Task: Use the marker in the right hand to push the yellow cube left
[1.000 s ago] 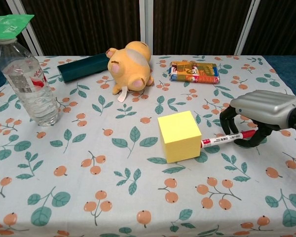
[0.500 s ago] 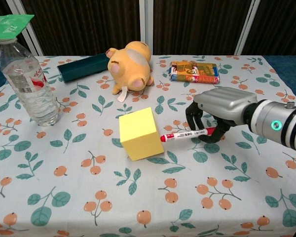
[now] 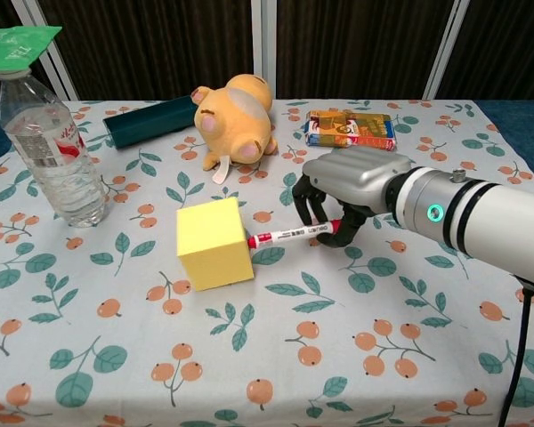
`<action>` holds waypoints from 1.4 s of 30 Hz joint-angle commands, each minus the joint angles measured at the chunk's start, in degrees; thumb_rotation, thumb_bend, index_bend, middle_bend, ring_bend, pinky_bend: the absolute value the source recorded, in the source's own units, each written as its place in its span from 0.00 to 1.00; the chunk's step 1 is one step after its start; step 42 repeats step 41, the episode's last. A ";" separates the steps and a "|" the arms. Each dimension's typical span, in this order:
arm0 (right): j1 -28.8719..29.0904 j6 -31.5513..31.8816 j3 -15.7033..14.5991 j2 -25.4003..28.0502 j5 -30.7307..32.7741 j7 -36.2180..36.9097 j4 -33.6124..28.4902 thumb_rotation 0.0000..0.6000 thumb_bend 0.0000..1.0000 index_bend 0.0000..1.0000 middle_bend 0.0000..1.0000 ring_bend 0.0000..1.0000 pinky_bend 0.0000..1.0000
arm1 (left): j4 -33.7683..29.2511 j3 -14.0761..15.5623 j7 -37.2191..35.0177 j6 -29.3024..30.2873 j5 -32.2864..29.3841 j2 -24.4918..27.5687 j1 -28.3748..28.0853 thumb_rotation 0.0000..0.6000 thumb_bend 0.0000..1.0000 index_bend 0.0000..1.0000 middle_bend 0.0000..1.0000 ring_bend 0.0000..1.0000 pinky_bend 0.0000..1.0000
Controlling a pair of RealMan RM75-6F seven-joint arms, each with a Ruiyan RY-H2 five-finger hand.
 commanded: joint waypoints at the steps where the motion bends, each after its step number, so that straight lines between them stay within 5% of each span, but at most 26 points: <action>1: -1.84 2.41 -1.54 3.43 -0.20 0.23 -1.38 1.00 0.48 0.76 0.62 0.30 0.21 | 0.20 0.03 -0.28 0.01 0.11 -0.09 -0.01 1.00 0.00 0.17 0.13 0.12 0.14; 9: -7.50 5.51 -5.13 10.66 0.53 4.41 -0.28 1.00 0.47 0.72 0.59 0.27 0.21 | 0.61 0.02 -0.87 0.45 0.79 -0.44 -0.12 1.00 0.00 0.17 0.13 0.12 0.14; 15: -8.96 4.76 -6.85 11.59 0.87 5.09 1.44 1.00 0.43 0.47 0.47 0.20 0.21 | 0.34 0.07 -0.68 0.66 1.15 -0.48 -0.16 1.00 0.00 0.17 0.13 0.12 0.14; 22: -11.26 7.05 -7.30 14.15 -1.18 7.58 -0.36 1.00 0.38 0.31 0.37 0.15 0.19 | 0.49 0.00 -1.16 1.04 1.36 -0.43 -0.09 1.00 0.00 0.17 0.13 0.12 0.14; 30: -18.65 16.19 -7.26 24.51 -7.66 18.11 -6.06 1.00 0.38 0.22 0.29 0.13 0.19 | 0.97 -0.29 -2.00 1.28 0.70 -0.42 0.17 1.00 0.00 0.17 0.13 0.12 0.14; 35: -24.71 23.43 -9.35 31.13 -17.94 29.48 -7.50 1.00 0.39 0.17 0.18 0.05 0.16 | 0.68 -0.93 -0.95 1.59 -0.66 -1.15 0.42 1.00 0.00 0.17 0.14 0.12 0.14; 42: -31.43 33.28 -9.83 32.31 -23.33 34.61 -8.32 1.00 0.39 0.16 0.16 0.03 0.14 | 0.11 -0.95 0.23 1.11 -1.05 -1.64 0.26 1.00 0.00 0.17 0.13 0.12 0.14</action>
